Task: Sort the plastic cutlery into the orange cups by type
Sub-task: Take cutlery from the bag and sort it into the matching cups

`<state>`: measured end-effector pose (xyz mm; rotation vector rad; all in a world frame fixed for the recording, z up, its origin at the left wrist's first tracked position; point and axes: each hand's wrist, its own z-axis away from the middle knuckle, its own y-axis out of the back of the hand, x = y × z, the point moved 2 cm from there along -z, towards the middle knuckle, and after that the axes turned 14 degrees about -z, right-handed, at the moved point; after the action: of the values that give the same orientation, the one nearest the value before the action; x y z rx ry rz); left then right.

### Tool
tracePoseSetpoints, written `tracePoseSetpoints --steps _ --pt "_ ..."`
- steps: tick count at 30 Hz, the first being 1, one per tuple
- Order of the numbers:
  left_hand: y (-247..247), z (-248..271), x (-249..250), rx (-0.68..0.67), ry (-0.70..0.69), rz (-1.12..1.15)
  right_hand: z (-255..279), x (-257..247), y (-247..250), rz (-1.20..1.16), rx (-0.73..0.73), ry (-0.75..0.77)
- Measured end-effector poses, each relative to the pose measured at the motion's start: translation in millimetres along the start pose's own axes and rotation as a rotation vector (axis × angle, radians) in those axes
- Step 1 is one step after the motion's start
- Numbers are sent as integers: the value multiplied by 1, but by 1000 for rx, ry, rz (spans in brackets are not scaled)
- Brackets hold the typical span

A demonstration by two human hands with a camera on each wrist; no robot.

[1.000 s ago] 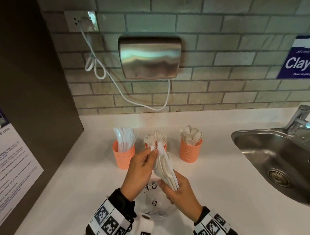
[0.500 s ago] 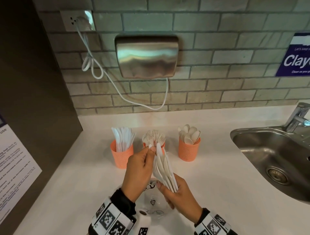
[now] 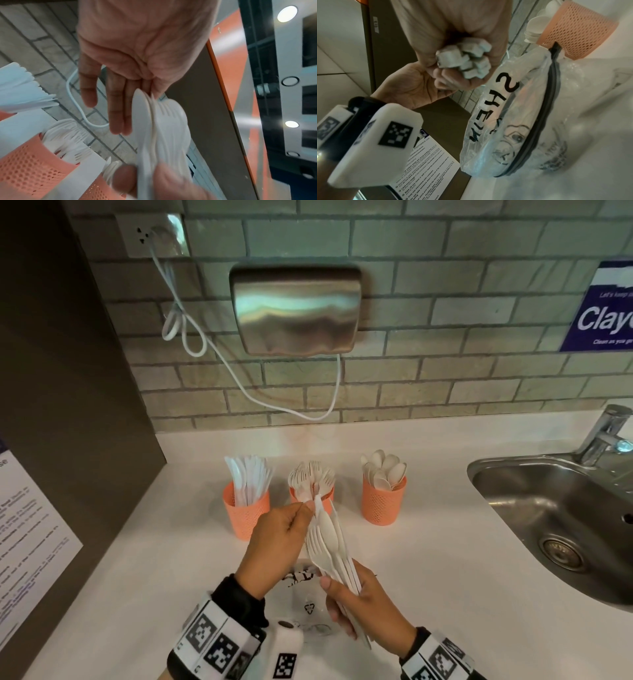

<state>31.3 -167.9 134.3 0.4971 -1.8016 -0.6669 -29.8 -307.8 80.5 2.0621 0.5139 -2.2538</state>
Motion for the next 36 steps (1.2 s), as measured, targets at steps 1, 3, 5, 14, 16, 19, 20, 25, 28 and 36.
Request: tracePoseSetpoints --steps 1,3,5,14,16,19,20,25,28,36 --pt "2 -2 -1 -40 28 19 2 1 0 -26 -21 -25" --pt "7 -5 -2 -85 44 12 4 1 -1 -75 -49 -72" --pt "11 -6 2 -69 8 -34 4 0 0 -101 -67 -99" --pt "10 -4 3 43 -59 -11 3 -5 4 -106 -94 -98" --pt "15 -6 2 104 -15 49 3 -2 2 -110 -103 -109" --pt "20 -8 -2 188 28 79 3 2 0 -123 -104 -124" --pt "20 -7 -3 211 26 70 3 2 -1 -124 -106 -123" --pt "20 -5 -4 143 20 108 0 7 -2 -114 -86 -109" --pt "24 -7 -5 141 47 207 -2 8 -3 -100 -89 -90" --pt "21 -7 0 88 109 334 -4 7 -5 -90 -62 -39"
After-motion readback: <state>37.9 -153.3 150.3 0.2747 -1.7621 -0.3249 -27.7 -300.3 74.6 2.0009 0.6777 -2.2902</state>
